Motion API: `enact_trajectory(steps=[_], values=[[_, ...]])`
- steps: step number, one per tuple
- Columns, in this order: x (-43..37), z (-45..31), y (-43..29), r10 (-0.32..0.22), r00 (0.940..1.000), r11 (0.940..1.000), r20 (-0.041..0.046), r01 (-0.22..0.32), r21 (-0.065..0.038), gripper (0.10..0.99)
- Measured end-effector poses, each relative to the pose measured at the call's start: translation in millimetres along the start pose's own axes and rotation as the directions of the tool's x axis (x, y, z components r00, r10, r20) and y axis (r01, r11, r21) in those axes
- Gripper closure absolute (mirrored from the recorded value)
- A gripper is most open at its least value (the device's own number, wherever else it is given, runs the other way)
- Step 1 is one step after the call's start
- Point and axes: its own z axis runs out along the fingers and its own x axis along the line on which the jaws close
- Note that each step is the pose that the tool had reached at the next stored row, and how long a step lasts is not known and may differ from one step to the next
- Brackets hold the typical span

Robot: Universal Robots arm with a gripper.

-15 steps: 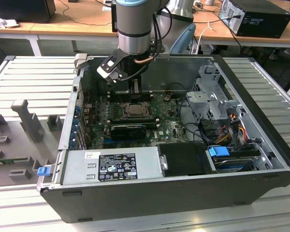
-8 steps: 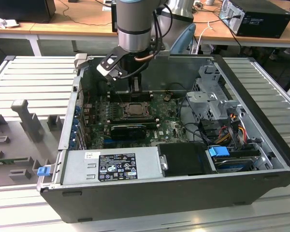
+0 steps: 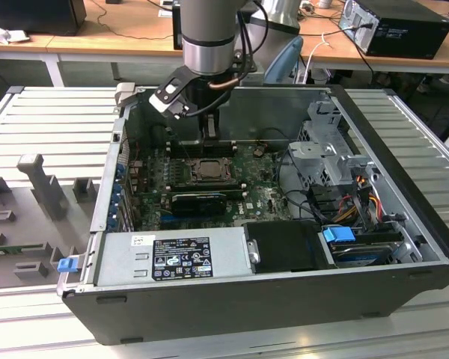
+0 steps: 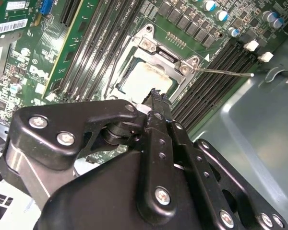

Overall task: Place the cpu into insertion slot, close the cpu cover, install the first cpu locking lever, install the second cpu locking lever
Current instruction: 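Install the first cpu locking lever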

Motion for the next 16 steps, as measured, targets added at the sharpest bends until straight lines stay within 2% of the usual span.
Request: enact_trajectory(steps=[5,9,12,16], values=[[0.2,-7.8,0.3,0.000,1.0000,1.0000,0.0000,0.000,0.000,0.980],[0.6,-23.3,0.8,0.000,1.0000,1.0000,-0.0001,0.000,0.000,0.980],[0.7,-27.4,1.0,0.000,1.0000,1.0000,-0.0001,0.000,0.000,0.980],[0.9,-38.2,1.4,0.000,1.0000,1.0000,0.0000,0.000,0.000,0.980]])
